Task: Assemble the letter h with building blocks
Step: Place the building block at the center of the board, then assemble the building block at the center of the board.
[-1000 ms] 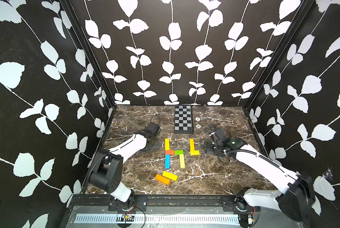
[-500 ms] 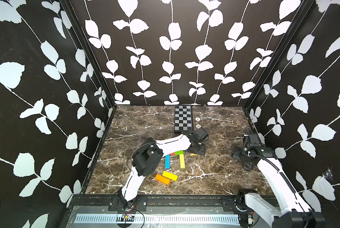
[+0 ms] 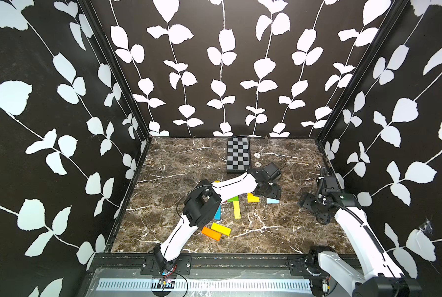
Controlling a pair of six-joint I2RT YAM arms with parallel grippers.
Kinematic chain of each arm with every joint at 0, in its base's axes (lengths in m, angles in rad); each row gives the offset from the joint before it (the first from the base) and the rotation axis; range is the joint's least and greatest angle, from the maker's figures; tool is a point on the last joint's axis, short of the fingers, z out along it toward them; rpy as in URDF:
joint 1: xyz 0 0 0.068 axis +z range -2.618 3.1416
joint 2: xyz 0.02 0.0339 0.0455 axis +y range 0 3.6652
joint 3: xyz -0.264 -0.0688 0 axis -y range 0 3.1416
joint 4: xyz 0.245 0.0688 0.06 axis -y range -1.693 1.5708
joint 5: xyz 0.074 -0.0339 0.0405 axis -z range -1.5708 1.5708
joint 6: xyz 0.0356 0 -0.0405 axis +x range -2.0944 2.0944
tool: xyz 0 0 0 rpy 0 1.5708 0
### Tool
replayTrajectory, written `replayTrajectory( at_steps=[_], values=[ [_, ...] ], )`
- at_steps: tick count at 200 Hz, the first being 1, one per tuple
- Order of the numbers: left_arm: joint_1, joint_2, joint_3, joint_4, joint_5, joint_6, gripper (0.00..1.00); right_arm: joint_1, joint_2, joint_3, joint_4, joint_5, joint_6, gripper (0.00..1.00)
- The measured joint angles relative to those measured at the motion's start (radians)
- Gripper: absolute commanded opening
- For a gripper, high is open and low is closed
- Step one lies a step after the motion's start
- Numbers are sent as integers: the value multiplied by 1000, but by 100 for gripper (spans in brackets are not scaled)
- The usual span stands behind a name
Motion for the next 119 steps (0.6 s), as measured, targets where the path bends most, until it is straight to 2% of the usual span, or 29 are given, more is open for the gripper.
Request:
replayTrajectory(
  at_steps=[18, 31, 48, 70, 94, 108, 119],
  values=[
    [-2, -35, -6, -36, -46, 30, 87, 60, 29, 0, 13, 0, 3, 91],
    [-2, -115, -51, -47, -100, 60, 90, 116, 78, 0, 38, -5, 4, 93],
    [4, -311, -165, -45, -196, 103, 99, 187, 173, 1, 93, -28, -2, 94],
    [40, -647, -343, 0, -274, 139, 99, 267, 337, 27, 167, -61, -41, 93],
    [216, -997, -578, 79, -253, 118, 99, 334, 494, 84, 221, -68, -107, 92],
    [340, -1141, -727, 103, -237, 95, 99, 361, 564, 121, 244, -51, -149, 90],
    [397, -1220, -838, 105, -217, 78, 99, 376, 603, 143, 257, -37, -174, 89]
  ],
)
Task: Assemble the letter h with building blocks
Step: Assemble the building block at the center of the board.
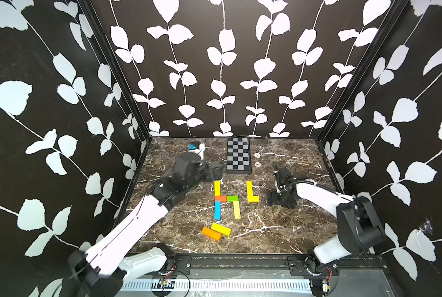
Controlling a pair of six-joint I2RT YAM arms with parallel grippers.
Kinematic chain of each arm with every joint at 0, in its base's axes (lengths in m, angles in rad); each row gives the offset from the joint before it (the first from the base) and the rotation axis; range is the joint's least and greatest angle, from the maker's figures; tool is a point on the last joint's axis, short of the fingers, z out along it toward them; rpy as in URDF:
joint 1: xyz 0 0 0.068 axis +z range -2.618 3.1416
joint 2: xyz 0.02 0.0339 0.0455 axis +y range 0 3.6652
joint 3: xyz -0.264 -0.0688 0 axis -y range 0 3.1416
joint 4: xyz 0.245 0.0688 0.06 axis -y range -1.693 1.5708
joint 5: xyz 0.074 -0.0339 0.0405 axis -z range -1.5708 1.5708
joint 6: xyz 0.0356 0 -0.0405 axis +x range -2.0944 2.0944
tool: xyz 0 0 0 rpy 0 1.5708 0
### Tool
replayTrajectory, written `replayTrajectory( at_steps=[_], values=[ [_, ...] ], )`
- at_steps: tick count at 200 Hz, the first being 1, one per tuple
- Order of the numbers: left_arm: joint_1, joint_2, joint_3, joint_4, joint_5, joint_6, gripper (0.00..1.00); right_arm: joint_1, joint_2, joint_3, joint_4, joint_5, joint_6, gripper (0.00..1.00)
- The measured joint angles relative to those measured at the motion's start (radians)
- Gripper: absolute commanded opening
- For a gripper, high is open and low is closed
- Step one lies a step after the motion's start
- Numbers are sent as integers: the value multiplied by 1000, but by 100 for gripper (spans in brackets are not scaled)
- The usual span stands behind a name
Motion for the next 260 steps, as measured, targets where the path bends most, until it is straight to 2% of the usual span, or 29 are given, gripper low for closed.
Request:
replayTrajectory(
  at_steps=[16, 36, 63, 89, 117, 125, 175, 260],
  values=[
    [39, -80, -133, -8, 35, -12, 99, 14, 46, 22, 16, 24, -38, 88],
    [52, -146, -213, -50, 46, -10, 99, 24, 93, 37, 27, 52, -81, 86],
    [54, -222, -214, -92, 17, 23, 99, 27, 143, 74, 26, 76, -116, 77],
    [59, -220, -200, -141, -26, 53, 98, 31, 165, 100, 32, 72, -132, 69],
    [61, -166, -201, -169, -36, 64, 94, 35, 168, 102, 43, 74, -136, 50],
    [61, -146, -201, -175, -36, 67, 93, 35, 167, 103, 45, 74, -132, 48],
    [63, -47, -202, -201, -27, 71, 90, 35, 168, 105, 55, 61, -55, 47],
    [63, -36, -219, -203, -19, 74, 88, 78, 225, 173, 68, 72, 43, 49]
  ],
)
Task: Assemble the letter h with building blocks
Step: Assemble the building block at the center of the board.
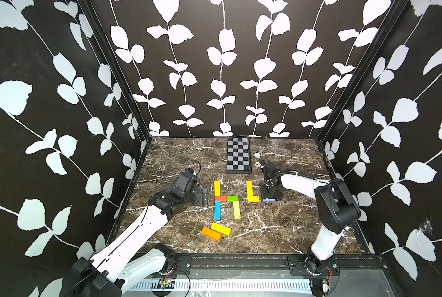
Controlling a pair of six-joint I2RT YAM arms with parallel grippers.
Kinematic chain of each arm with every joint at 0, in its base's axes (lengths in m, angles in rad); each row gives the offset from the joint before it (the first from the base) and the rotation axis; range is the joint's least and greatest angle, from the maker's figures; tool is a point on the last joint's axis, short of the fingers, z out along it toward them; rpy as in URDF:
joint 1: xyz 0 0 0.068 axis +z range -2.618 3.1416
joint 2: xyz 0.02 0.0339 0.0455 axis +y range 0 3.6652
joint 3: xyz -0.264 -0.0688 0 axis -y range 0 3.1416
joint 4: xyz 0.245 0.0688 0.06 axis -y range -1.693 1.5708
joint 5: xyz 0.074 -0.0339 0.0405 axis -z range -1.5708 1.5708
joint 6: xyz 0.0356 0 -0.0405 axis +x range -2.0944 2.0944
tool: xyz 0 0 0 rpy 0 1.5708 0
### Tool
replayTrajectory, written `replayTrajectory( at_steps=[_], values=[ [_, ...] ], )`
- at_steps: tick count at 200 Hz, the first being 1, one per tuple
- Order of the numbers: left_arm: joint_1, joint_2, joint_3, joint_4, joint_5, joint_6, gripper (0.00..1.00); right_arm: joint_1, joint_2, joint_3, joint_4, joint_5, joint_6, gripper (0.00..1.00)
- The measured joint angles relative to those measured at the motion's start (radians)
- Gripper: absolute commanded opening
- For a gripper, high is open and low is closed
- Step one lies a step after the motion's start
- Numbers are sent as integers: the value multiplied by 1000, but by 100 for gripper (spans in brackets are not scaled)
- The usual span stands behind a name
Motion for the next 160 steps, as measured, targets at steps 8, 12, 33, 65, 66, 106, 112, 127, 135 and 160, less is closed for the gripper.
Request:
replayTrajectory(
  at_steps=[8, 12, 33, 65, 66, 106, 112, 127, 135, 160],
  values=[
    [0, 4, 0, 0, 2, 0, 89, 5, 3, 3, 2, 3, 5, 50],
    [0, 6, 0, 0, 4, 0, 88, 7, 3, 3, 4, 5, 9, 51],
    [0, 13, -4, 0, 10, 2, 88, 9, 5, 3, 7, 8, 30, 68],
    [0, 16, -10, 1, 13, 3, 88, 12, 5, 3, 20, 5, 74, 77],
    [0, 16, -11, 1, 13, 2, 88, 12, 5, 3, 20, 5, 75, 78],
    [0, 17, -17, 9, 33, 3, 87, 5, -8, -2, 27, 3, 134, 81],
    [0, 17, -18, 10, 36, 3, 87, 2, -11, -3, 26, 3, 141, 81],
    [0, 17, -18, 15, 43, 3, 87, -8, -22, -3, 22, 5, 159, 81],
    [0, 17, -18, 18, 46, 3, 87, -14, -28, -3, 20, 6, 166, 80],
    [0, 19, -22, 28, 58, 3, 86, -38, -37, -3, 18, 11, 188, 75]
  ],
)
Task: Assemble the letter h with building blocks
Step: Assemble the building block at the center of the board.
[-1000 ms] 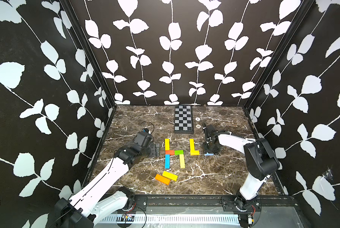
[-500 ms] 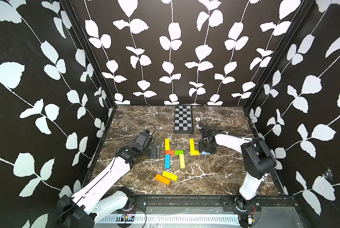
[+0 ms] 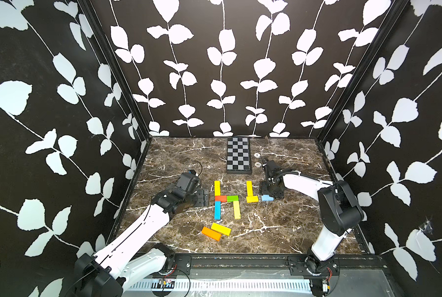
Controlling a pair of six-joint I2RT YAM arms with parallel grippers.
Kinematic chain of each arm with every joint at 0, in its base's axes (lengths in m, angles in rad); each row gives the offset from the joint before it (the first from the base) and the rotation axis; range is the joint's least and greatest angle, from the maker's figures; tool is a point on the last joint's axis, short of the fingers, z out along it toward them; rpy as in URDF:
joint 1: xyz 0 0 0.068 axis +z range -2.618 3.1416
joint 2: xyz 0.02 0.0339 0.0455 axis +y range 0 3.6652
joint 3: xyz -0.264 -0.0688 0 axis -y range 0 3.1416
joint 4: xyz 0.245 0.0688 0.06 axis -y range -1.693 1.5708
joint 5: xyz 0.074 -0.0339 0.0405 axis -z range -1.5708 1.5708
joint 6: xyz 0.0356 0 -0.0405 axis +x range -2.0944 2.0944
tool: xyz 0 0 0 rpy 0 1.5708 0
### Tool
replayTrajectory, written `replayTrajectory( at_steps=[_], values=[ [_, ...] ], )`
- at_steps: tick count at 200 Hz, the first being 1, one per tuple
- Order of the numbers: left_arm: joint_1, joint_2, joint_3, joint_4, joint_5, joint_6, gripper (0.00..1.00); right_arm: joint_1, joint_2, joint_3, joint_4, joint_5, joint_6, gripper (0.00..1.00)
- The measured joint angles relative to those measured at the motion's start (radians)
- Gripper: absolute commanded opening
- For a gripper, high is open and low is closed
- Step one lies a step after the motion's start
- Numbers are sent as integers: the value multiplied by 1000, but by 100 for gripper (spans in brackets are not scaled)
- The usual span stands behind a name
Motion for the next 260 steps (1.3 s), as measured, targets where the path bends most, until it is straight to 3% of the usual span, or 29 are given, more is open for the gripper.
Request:
replayTrajectory(
  at_steps=[45, 98, 260],
  values=[
    [0, 24, -21, 19, 22, 0, 85, -53, 3, -11, 16, -11, 28, 58],
    [0, 36, -29, 35, 33, 0, 85, -46, 21, -20, 47, -30, 76, 49],
    [0, 47, -44, 51, 40, 0, 84, -7, 5, -50, 138, -48, 171, 46]
  ],
)
